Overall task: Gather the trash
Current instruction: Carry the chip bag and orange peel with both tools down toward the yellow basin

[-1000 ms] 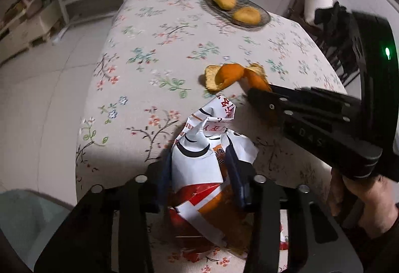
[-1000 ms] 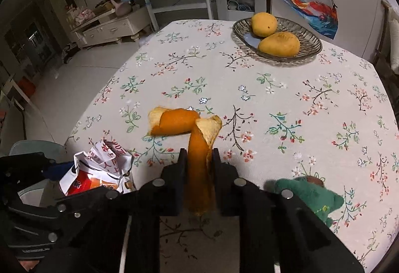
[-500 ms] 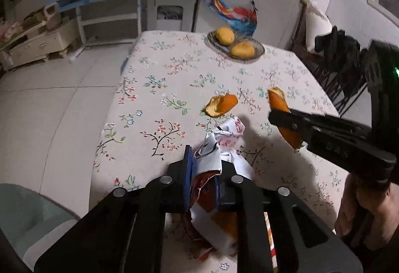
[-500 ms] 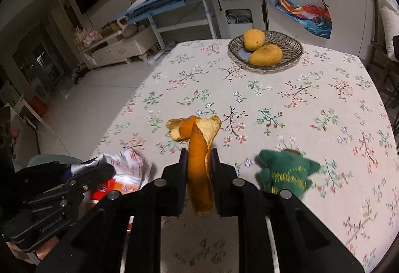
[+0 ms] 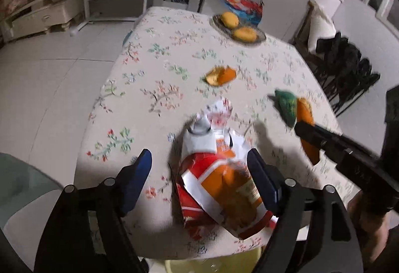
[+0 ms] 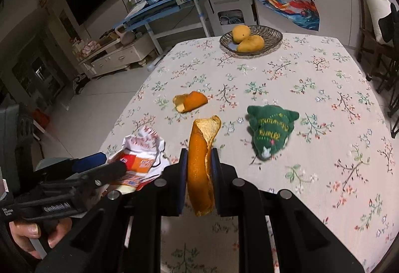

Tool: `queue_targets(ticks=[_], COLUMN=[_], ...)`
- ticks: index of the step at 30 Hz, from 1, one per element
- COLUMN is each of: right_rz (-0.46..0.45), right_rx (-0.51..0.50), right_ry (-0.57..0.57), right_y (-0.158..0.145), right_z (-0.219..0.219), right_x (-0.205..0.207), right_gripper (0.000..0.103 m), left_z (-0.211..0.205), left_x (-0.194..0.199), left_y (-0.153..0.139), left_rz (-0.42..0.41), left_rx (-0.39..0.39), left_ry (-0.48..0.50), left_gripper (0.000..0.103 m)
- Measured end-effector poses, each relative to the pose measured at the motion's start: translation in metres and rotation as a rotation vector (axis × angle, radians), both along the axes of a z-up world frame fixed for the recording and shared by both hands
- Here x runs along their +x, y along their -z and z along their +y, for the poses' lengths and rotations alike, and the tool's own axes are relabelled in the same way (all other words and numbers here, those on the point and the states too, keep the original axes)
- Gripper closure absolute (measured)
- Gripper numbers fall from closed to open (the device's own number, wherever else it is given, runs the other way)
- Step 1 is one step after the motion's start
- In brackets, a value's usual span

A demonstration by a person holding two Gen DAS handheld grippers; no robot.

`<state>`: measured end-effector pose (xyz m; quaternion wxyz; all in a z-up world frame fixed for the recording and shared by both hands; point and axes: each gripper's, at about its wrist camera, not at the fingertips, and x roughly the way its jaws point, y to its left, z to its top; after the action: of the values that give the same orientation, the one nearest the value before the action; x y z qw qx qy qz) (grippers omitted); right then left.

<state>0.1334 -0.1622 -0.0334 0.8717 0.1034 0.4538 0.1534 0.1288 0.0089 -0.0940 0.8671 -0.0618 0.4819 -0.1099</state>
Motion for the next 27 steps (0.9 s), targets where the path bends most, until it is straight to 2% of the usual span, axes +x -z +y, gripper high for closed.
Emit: queue_targets(ticks=[6,7,8,9,12,16,21,27], right_rz=[0.005,0.008,0.009,0.009,0.005,-0.007,-0.023,-0.042], right_rx=[0.006,0.008,0.009,0.009,0.014,0.022,0.042,0.067], right_ry=[0.006,0.008,0.01,0.013,0.019,0.028,0.032,0.032], right_y=[0.003,0.004,0.004,0.005,0.005,0.001,-0.001,-0.005], right_z=[-0.004,-0.006,-0.007,-0.008,-0.01,-0.011,-0.01,-0.007], right_x=[-0.012,-0.014,-0.014,-0.015,-0.017,-0.018,-0.027,-0.041], right_gripper=[0.084,0.084,0.084,0.084,0.084,0.084,0.084,0.084], left_z=[-0.016,-0.018,-0.021,-0.027,-0.034,-0.026,-0.011,-0.009], left_x=[-0.001,-0.001,-0.002,-0.005,-0.012,-0.017,-0.026,-0.047], left_y=[0.014,0.016,0.019,0.019,0.012,-0.003,-0.024,-0.039], left_rz=[0.01,0.016,0.022,-0.001,-0.053,-0.115,-0.192,-0.258], left_rx=[0.087,0.092,0.094,0.128,0.16,0.128,0.062,0.029], left_ry=[0.03,0.038,0.054,0.07,0.099,0.069,0.009,-0.003], left_gripper=[0.026,0.038,0.045,0.048,0.055,0.061,0.061,0.061])
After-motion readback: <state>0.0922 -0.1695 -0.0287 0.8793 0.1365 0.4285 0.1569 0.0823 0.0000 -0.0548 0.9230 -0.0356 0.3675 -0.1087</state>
